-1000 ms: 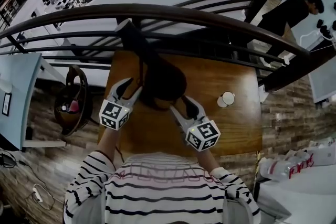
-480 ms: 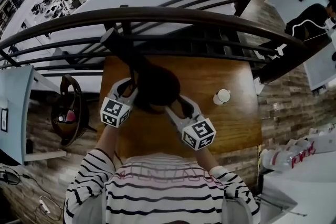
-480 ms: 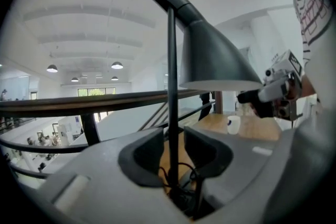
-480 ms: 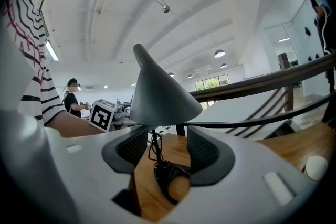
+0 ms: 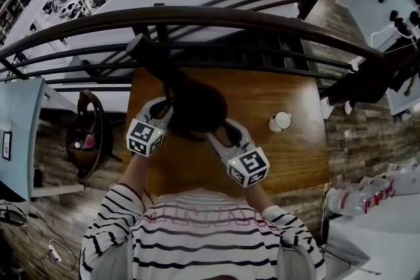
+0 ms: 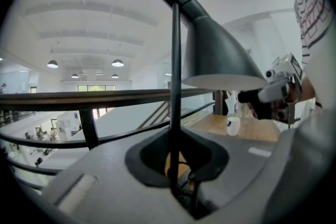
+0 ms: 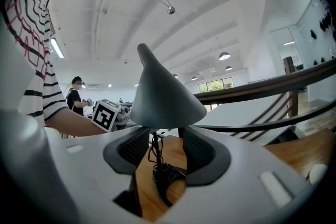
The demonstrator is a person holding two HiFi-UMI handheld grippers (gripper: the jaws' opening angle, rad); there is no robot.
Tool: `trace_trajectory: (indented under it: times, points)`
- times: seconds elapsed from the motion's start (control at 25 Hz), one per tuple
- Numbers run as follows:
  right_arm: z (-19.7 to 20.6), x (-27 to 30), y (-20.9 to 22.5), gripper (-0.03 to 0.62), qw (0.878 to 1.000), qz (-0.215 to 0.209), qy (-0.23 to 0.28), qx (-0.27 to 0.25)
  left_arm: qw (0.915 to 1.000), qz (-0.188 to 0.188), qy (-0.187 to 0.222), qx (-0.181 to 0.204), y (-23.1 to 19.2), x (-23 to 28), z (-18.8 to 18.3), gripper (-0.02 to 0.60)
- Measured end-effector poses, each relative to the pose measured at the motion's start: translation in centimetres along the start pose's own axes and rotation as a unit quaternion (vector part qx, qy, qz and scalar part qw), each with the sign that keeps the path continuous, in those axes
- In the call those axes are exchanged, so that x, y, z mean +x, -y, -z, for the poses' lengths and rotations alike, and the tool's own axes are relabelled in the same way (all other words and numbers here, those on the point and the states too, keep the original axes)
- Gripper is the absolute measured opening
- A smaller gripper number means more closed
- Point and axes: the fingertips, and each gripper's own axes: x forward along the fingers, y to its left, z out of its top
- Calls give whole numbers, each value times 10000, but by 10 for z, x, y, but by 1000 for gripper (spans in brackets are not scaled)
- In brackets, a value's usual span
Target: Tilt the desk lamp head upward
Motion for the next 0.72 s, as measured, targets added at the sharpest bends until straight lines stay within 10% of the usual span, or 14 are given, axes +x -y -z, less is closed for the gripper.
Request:
trace_trajectory:
  times: [0.72]
  points:
    - [-33,-33,0,203,9977,203,-215,-606,9988,-304,180,-349,-1,-9,-4,52]
